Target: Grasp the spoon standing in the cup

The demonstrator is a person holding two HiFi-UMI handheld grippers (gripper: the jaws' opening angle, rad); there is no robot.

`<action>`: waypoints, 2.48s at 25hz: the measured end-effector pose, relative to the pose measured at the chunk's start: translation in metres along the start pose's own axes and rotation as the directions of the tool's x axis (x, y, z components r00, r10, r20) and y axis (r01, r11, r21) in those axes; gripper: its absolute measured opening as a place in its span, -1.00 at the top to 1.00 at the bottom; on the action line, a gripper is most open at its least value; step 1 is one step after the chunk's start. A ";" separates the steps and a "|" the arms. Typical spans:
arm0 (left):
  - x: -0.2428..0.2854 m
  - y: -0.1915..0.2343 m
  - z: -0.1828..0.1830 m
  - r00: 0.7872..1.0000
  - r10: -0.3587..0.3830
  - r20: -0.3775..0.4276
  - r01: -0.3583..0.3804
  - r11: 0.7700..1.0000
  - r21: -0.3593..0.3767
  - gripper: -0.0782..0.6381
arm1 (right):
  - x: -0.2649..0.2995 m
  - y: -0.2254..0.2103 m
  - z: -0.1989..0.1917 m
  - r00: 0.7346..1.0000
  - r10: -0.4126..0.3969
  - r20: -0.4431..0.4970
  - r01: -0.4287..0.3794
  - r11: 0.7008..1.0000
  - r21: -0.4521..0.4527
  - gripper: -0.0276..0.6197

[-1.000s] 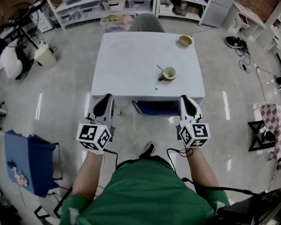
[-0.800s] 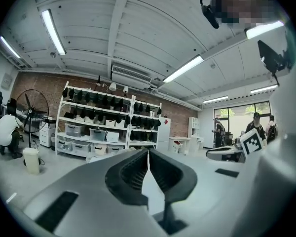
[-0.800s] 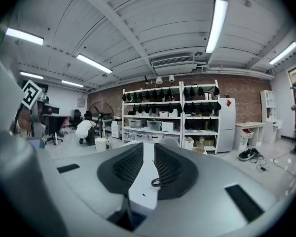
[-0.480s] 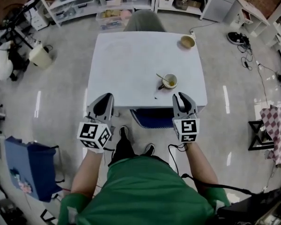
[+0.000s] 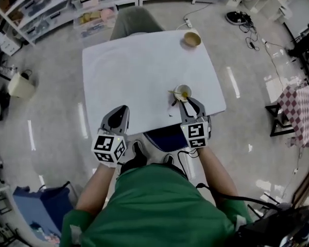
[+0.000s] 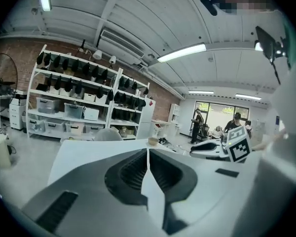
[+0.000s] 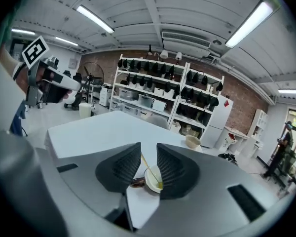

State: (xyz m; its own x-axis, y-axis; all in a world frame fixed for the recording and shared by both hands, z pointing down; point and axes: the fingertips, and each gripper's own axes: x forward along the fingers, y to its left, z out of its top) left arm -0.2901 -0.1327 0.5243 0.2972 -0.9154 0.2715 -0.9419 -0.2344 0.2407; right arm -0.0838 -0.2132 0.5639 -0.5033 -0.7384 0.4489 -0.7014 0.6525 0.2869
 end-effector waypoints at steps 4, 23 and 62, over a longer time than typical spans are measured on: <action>0.017 0.025 -0.011 0.998 -0.048 -0.045 0.048 0.999 0.012 0.72 | 0.040 0.020 -0.025 0.997 -0.012 -0.083 0.009 0.999 -0.043 0.49; 0.035 0.045 0.014 0.996 -0.044 -0.077 0.047 0.999 0.027 0.72 | 0.100 0.001 -0.060 0.977 -0.069 -0.202 0.042 0.990 -0.138 0.74; 0.053 -0.106 0.016 1.000 -0.028 0.004 0.028 0.999 -0.024 0.72 | -0.076 -0.110 0.051 0.963 0.012 0.270 -0.116 0.920 0.373 0.83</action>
State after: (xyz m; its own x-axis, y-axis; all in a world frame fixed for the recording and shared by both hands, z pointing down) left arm -0.1772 -0.1615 0.4982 0.3225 -0.9098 0.2613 -0.9293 -0.2518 0.2702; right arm 0.0063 -0.2376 0.4553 -0.6293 -0.7491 0.2069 -0.7754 0.6228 -0.1038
